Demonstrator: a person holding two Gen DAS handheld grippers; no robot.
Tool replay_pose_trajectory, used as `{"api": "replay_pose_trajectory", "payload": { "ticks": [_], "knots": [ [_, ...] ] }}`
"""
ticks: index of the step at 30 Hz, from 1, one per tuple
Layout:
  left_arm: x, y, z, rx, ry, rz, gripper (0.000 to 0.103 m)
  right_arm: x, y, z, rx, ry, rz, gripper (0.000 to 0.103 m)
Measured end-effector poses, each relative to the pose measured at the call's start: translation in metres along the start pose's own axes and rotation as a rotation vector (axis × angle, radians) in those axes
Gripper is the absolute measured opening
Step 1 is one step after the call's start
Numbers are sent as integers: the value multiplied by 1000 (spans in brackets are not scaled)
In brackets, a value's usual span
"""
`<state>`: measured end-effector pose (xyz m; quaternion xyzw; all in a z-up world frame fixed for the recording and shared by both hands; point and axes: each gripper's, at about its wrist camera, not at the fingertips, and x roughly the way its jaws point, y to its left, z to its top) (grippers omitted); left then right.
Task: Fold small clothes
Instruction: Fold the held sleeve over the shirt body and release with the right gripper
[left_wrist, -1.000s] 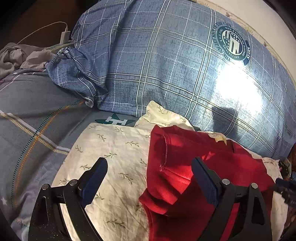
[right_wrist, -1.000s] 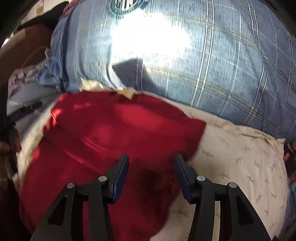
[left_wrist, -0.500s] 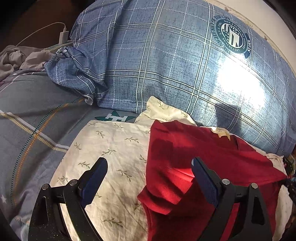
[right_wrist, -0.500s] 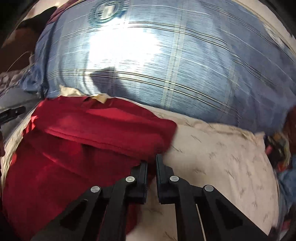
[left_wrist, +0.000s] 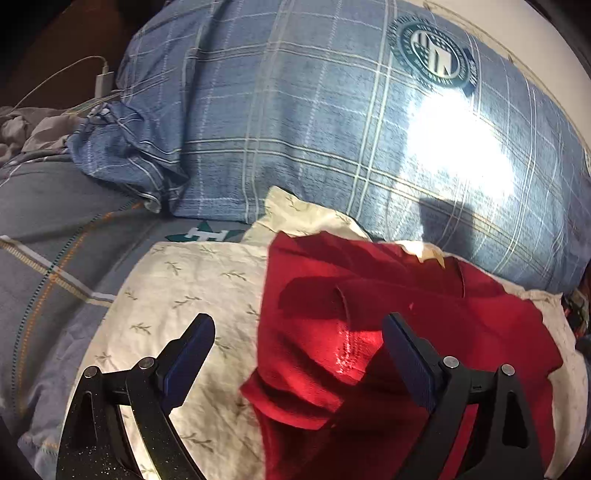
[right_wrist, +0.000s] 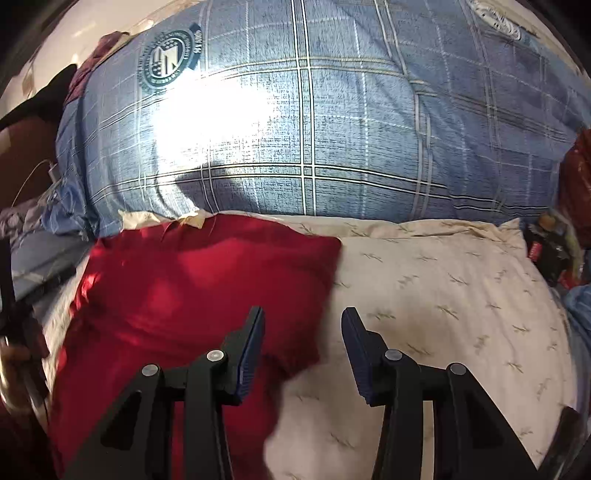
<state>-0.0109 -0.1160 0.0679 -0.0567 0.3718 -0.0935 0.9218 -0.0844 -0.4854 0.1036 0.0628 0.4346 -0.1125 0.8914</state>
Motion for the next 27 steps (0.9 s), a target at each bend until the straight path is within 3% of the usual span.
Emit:
{"api": "replay_pose_trajectory", "payload": {
  "ticks": [5, 7, 9, 11, 14, 16, 18, 21, 23, 27],
  "knots": [
    [20, -14, -7, 67, 72, 26, 92, 83, 0, 29, 104, 106, 10, 28],
    [29, -17, -8, 81, 97, 42, 92, 110, -6, 34, 106, 123, -87, 27],
    [37, -19, -8, 90, 119, 44, 92, 127, -16, 34, 146, 138, -103, 21],
    [41, -19, -8, 89, 130, 49, 92, 123, -21, 33, 167, 117, -104, 16],
    [44, -18, -7, 82, 133, 51, 93, 99, -18, 31, 144, 108, -119, 24],
    [45, -18, -9, 77, 134, 53, 93, 75, -12, 26, 122, 77, -79, 24],
    [45, -18, -10, 79, 130, 56, 93, 56, 2, 14, 53, 68, -30, 33],
    [43, -18, -12, 80, 129, 60, 93, 62, 19, -19, -93, 156, -85, 33],
    [41, -17, -11, 76, 123, 59, 93, 54, 21, -34, -141, 107, -97, 34],
    [31, -12, -8, 44, 88, 46, 92, 36, 19, -25, -77, 123, -75, 37]
  ]
}}
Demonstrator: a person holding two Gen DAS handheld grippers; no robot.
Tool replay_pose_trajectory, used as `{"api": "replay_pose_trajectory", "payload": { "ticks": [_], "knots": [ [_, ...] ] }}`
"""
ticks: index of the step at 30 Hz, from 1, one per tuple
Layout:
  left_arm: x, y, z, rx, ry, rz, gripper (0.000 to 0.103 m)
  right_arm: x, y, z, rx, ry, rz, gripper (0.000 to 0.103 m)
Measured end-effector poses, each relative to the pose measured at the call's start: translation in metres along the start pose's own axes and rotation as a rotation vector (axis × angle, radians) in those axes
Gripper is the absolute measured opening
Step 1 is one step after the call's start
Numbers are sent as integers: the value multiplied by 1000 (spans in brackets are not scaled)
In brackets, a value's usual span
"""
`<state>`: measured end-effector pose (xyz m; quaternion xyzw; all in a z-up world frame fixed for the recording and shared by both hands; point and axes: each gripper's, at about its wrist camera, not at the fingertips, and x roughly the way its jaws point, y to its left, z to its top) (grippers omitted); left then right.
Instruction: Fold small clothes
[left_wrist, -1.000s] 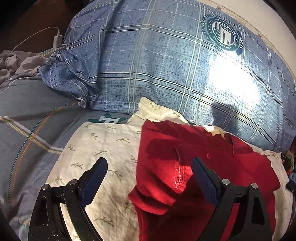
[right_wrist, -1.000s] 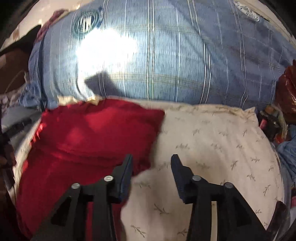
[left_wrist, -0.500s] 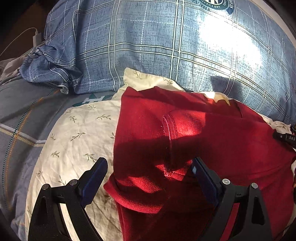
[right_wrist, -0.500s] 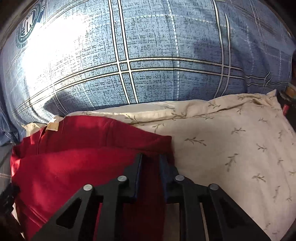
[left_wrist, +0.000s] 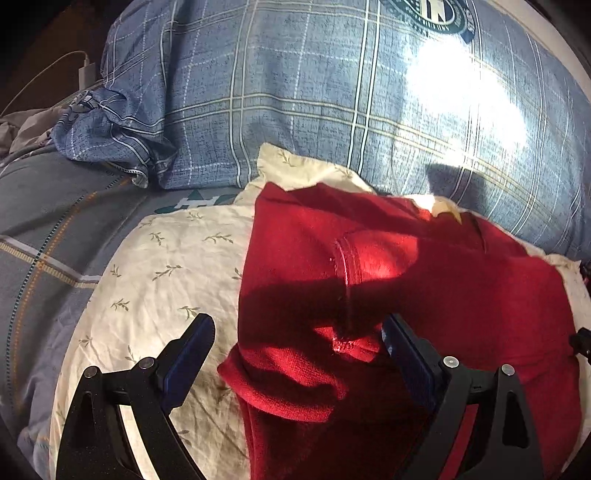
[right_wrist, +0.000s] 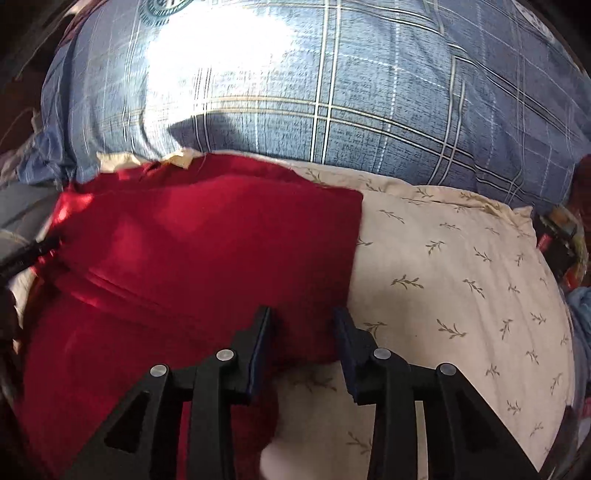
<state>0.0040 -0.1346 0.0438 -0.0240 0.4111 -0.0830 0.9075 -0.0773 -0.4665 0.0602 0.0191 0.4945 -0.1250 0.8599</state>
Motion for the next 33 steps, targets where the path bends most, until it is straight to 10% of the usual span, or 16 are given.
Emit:
{"api": "replay_pose_trajectory", "payload": {
  "ticks": [8, 14, 33],
  "knots": [
    [3, 11, 3, -33, 14, 24, 92, 26, 11, 50, 114, -43, 81, 51],
    [17, 10, 7, -39, 46, 28, 94, 86, 16, 62, 90, 21, -40, 48],
    [16, 9, 4, -16, 41, 34, 93, 14, 12, 5, 60, -6, -3, 51]
  ]
}}
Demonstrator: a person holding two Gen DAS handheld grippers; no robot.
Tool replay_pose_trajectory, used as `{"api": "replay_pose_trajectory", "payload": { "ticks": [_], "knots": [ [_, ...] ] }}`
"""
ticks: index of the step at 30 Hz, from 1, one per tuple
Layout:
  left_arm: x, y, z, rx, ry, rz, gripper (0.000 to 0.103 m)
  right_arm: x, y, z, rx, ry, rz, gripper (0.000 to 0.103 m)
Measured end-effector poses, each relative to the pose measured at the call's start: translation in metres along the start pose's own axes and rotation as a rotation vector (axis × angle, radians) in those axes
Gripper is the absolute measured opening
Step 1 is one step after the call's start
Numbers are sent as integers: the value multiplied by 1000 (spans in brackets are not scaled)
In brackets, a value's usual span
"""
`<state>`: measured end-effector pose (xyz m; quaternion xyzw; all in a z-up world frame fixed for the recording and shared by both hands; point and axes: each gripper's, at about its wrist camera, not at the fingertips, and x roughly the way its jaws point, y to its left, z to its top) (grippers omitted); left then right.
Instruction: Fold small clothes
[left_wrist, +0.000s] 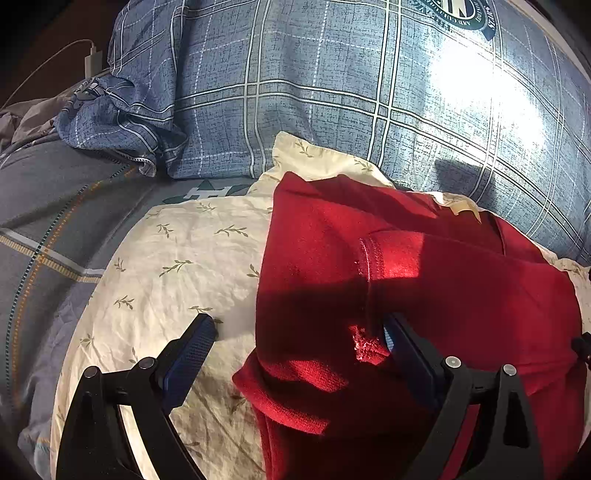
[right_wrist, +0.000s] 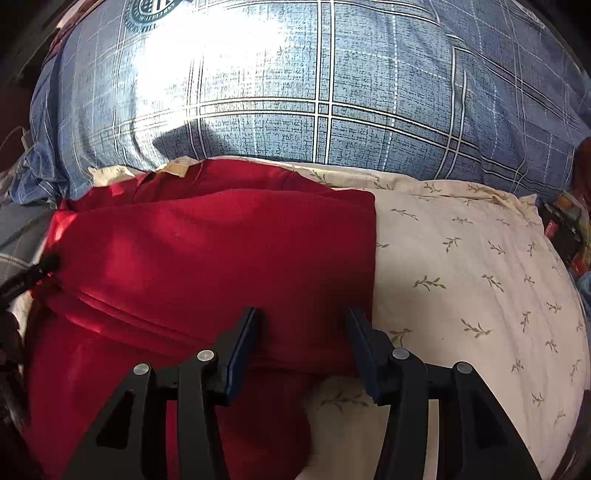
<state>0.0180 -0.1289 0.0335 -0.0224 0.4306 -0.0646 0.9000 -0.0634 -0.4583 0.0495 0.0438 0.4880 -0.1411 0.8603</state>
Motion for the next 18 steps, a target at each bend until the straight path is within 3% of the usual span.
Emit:
{"api": "replay_pose_trajectory", "payload": {
  "ticks": [3, 7, 11, 16, 18],
  "knots": [
    [-7, 4, -2, -11, 5, -23, 93, -23, -6, -8, 16, -6, 33, 52],
    [-25, 9, -10, -2, 24, -65, 92, -54, -28, -40, 42, 53, 62, 54],
    [-59, 20, -32, 23, 30, -100, 93, -82, -51, -74, 74, 113, 130, 65],
    [-99, 37, -58, 9, 67, -166, 93, -109, -66, -128, 135, 163, 321, 66],
    [-115, 44, -72, 6, 77, -169, 93, -110, -60, -147, 110, 181, 344, 66]
  ]
}}
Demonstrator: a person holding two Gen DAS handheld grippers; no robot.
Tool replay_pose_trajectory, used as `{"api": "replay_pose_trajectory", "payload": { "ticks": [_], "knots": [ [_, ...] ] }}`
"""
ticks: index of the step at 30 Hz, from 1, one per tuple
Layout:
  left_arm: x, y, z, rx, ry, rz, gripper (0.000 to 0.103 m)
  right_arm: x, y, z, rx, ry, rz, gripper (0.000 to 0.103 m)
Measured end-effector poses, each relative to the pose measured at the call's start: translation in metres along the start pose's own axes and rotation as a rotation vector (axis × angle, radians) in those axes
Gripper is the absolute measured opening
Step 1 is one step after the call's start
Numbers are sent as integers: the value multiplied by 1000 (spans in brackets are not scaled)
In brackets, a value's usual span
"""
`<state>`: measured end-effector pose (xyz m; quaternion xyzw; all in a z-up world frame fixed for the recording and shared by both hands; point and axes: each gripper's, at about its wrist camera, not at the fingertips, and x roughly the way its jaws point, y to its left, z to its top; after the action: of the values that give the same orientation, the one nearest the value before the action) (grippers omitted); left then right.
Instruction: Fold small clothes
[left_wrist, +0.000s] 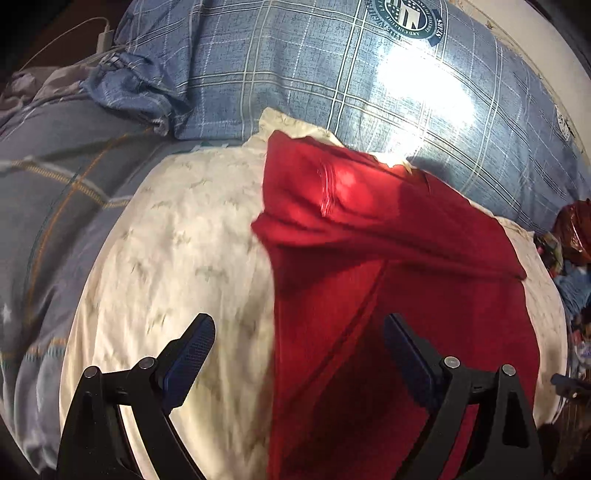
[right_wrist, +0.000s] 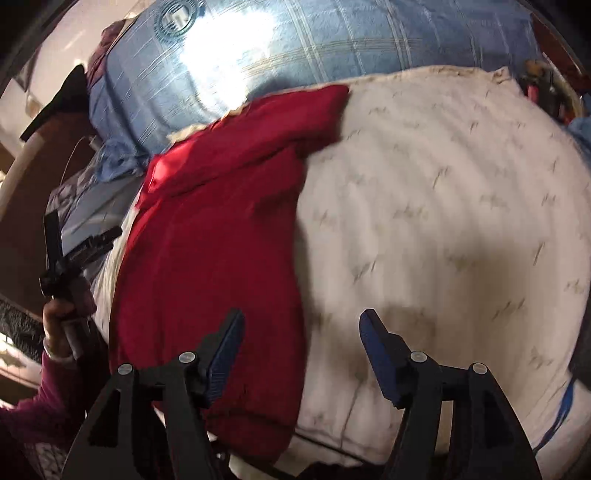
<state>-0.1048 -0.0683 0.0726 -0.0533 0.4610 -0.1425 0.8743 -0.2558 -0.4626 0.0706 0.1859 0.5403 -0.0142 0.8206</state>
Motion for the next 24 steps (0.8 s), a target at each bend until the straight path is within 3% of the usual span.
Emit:
{"api": "replay_pose_trajectory", "payload": {
  "ticks": [7, 14, 24],
  "knots": [
    [-40, 13, -57, 55, 66, 35, 92, 21, 17, -44, -78, 43, 28, 66],
    [-58, 23, -97, -7, 151, -1, 92, 28, 37, -64, -162, 132, 127, 60],
    [-64, 15, -120, 47, 196, 21, 92, 34, 28, -58, -45, 49, 219, 63]
  ]
}}
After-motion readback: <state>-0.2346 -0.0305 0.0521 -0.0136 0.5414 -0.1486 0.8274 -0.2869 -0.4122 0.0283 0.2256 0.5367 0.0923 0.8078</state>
